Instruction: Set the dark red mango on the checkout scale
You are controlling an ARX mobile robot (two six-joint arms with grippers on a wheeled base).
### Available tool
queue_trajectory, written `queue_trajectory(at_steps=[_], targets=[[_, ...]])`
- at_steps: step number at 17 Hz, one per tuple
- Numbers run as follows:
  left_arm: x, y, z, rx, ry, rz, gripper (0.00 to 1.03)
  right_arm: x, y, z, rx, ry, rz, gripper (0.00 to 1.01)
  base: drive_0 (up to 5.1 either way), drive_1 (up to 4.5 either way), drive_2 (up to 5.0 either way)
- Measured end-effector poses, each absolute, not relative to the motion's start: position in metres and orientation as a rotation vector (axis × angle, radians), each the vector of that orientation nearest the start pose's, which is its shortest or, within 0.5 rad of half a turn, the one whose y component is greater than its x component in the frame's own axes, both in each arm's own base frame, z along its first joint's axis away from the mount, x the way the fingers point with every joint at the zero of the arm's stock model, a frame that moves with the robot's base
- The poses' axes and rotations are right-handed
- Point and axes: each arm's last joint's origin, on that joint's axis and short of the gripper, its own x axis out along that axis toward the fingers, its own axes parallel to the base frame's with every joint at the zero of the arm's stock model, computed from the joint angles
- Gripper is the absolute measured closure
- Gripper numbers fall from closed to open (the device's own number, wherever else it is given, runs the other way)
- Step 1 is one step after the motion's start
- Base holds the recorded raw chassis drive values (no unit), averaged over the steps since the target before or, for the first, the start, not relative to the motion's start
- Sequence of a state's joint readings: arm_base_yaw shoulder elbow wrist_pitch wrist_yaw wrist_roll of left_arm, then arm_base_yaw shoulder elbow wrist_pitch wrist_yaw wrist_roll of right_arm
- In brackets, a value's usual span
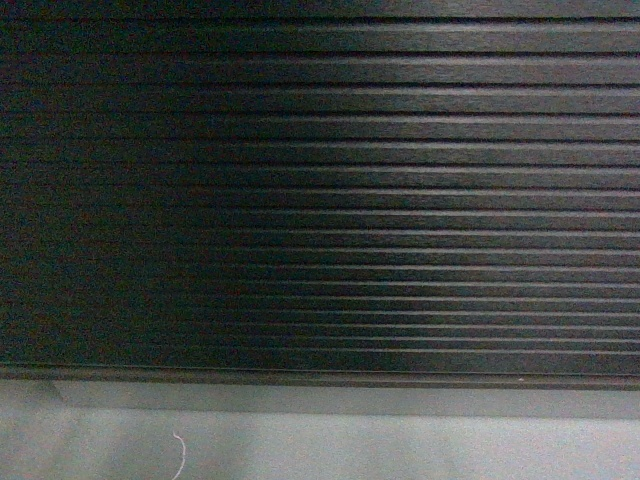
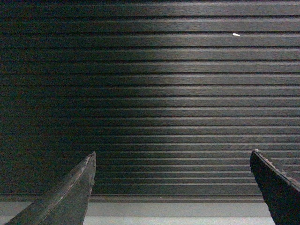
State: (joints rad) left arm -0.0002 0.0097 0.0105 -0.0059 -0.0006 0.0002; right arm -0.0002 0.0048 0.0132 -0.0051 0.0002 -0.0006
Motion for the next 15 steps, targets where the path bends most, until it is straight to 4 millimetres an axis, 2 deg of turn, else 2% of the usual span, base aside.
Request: queue_trajectory(at_steps=[15], targets=[[0.0977,0.0,0.1657,0.0,0.006,0.0,0.05,0.0972,0.0,0.1671,-0.001,-0.003,0.0,0.03,0.0,0.0,0.0]])
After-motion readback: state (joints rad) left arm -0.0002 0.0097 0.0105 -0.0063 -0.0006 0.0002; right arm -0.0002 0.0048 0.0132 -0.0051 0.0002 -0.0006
